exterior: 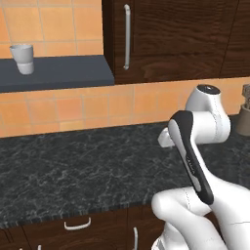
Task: Take a straw from the drawer in front and place it inside the glass cup on the dining counter.
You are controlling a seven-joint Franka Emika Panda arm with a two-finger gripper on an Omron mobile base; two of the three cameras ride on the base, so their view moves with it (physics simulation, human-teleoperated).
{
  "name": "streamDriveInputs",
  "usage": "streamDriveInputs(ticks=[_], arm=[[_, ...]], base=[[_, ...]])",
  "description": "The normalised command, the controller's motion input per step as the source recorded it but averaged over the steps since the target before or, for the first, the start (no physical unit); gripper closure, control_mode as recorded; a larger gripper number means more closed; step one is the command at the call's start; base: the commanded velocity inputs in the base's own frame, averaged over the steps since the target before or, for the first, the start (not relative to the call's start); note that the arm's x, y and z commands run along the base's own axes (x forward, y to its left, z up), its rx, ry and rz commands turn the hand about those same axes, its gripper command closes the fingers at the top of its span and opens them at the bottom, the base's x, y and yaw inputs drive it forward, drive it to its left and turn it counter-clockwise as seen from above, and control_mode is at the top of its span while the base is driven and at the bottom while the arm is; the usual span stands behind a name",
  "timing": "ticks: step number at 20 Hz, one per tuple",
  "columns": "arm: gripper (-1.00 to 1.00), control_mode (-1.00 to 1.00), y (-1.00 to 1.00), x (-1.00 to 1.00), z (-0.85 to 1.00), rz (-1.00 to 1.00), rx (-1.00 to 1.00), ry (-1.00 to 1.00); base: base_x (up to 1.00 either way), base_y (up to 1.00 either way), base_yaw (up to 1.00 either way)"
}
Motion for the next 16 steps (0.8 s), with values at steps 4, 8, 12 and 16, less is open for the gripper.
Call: streamDriveInputs(ticks=[4,8,12,16], arm=[[-1.0,1.0,0.0,0.0,0.0,0.0,0.0,0.0],[-1.0,1.0,0.0,0.0,0.0,0.0,0.0,0.0],[-1.0,1.0,0.0,0.0,0.0,0.0,0.0,0.0],[-1.0,1.0,0.0,0.0,0.0,0.0,0.0,0.0]], base=[[-0.37,0.01,-0.04],[-0.41,0.24,-0.09],[-0.36,0.34,-0.11],[-0.38,0.39,-0.15]])
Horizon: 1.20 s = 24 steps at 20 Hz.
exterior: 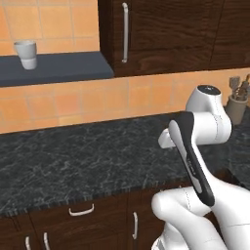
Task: Take a straw from the drawer in front and place it inside the glass cup on the dining counter.
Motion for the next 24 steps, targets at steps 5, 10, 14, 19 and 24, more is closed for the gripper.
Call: streamDriveInputs(ticks=[5,10,14,19,24], arm=[[-1.0,1.0,0.0,0.0,0.0,0.0,0.0,0.0],[-1.0,1.0,0.0,0.0,0.0,0.0,0.0,0.0],[-1.0,1.0,0.0,0.0,0.0,0.0,0.0,0.0],[-1.0,1.0,0.0,0.0,0.0,0.0,0.0,0.0],[-1.0,1.0,0.0,0.0,0.0,0.0,0.0,0.0]], base=[[-0.45,0.55,-0.25],[-0.46,0.65,-0.36],[-0.47,0.54,-0.46],[-0.45,0.41,-0.48],[-0.4,0.34,-0.42]])
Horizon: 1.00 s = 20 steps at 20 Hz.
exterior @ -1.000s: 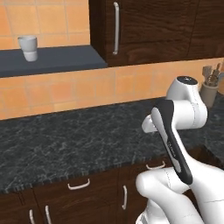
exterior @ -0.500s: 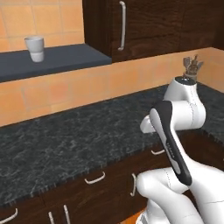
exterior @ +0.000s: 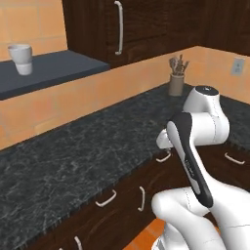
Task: Take a straw from the drawer in front and place it inside the glass cup on the dining counter.
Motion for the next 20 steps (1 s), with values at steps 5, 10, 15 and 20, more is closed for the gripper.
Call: streamDriveInputs(ticks=[5,10,15,20], arm=[[-1.0,1.0,0.0,0.0,0.0,0.0,0.0,0.0],[-1.0,-1.0,0.0,-0.24,0.0,-0.3,0.05,0.0],[-1.0,-1.0,-0.64,-0.02,0.0,-0.27,0.16,0.0],[-1.0,-1.0,-0.88,0.61,0.0,-0.07,0.23,0.0]], base=[[-0.42,0.11,-0.45],[-0.19,0.01,-0.2],[0.0,0.0,0.0],[0.0,0.0,0.0]])
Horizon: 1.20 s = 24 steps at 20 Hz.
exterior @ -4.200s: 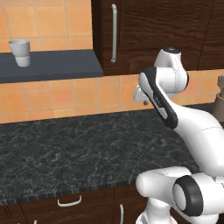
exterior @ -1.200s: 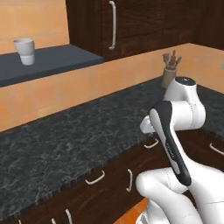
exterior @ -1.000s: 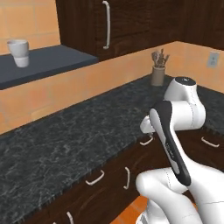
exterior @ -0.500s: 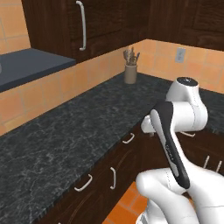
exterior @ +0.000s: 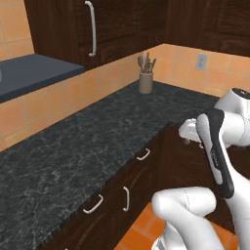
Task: Take a straw from the drawer in front and place it inside the glass cup on the dining counter.
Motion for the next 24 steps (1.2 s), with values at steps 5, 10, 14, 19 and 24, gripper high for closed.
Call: streamDriveInputs(ticks=[5,10,14,19,24], arm=[[-1.0,-1.0,-0.47,0.52,-0.03,-0.01,0.36,-0.03],[-1.0,-1.0,-0.05,0.74,-0.18,0.0,0.13,-0.07],[-1.0,-1.0,0.0,0.53,-0.32,0.0,0.05,-0.14],[-1.0,-1.0,0.0,0.13,-0.89,-0.05,0.02,-0.13],[-1.0,-1.0,0.0,0.18,-0.91,-0.05,0.05,-0.22]], base=[[0.0,0.0,0.0],[0.0,0.0,0.0],[0.0,0.0,0.0],[0.0,0.0,0.0],[0.0,0.0,0.0]])
